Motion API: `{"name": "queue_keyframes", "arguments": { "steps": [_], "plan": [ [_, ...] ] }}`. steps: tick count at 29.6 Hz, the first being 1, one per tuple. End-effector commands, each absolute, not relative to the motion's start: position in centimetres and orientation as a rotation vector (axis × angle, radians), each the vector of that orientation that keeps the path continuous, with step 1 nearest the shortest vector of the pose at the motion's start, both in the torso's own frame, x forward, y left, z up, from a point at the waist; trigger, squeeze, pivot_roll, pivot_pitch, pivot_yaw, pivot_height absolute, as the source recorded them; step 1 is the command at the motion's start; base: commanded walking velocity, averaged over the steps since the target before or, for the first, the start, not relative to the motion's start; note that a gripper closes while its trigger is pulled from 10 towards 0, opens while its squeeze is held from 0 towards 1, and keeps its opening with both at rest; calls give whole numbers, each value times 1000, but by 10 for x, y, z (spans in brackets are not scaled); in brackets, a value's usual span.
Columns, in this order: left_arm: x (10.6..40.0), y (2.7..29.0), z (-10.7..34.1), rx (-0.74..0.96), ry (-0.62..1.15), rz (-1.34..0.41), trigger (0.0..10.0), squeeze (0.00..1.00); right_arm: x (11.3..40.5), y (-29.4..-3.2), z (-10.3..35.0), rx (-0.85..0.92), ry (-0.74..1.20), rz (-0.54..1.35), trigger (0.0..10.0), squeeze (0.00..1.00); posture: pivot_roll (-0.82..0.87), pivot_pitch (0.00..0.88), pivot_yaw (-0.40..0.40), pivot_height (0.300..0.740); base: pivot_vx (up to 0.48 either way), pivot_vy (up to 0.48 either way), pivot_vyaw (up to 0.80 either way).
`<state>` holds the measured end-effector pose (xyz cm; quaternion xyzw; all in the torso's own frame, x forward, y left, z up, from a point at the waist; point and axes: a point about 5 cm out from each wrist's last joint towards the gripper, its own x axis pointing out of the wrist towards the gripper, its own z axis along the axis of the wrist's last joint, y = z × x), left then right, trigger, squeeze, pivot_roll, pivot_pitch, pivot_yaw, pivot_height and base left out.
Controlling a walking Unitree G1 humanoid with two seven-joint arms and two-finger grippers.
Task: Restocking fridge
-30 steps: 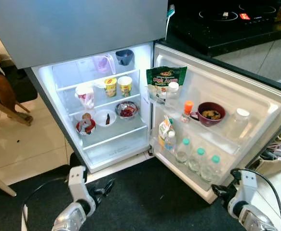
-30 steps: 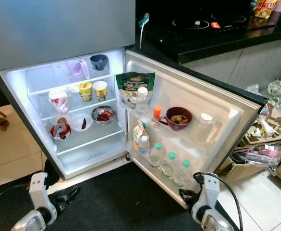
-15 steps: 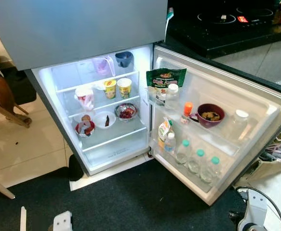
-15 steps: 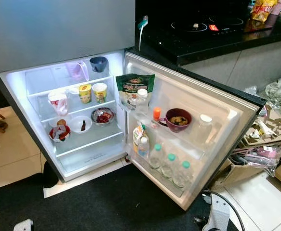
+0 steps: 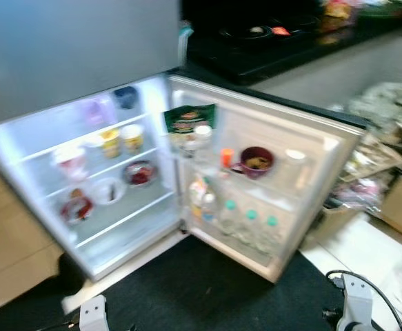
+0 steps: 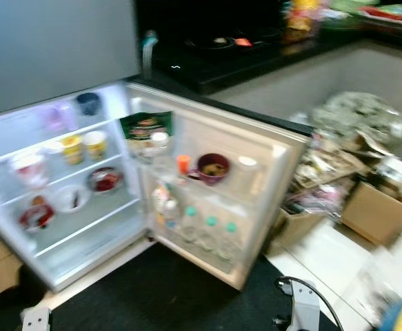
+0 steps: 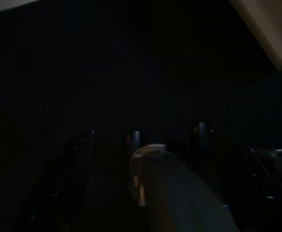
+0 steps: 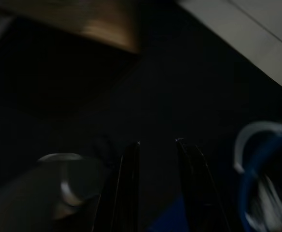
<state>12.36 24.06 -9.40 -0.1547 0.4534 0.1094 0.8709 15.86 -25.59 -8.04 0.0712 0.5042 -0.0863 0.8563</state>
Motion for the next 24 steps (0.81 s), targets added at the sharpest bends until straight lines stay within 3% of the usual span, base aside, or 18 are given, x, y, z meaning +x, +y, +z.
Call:
{"name": "queue_keyframes", "arguments": {
  "steps": [1, 15, 24],
  "plan": [
    [117, 243, -96, -313, 977, 239, 10000, 0, 156, -258, -81, 163, 1065, -204, 10000, 0, -13, 0, -24, 740, 0, 0, -800],
    [101, 244, -100, -335, 1001, 271, 10000, 0, 168, -236, -82, 140, 1053, -150, 10000, 0, -27, 0, -6, 740, 0, 0, 0],
    [108, 232, -101, -351, 1002, 247, 10000, 0, 179, -236, -78, 140, 1019, -144, 10000, 0, -35, 0, -2, 740, 0, 0, 0]
  ]
}}
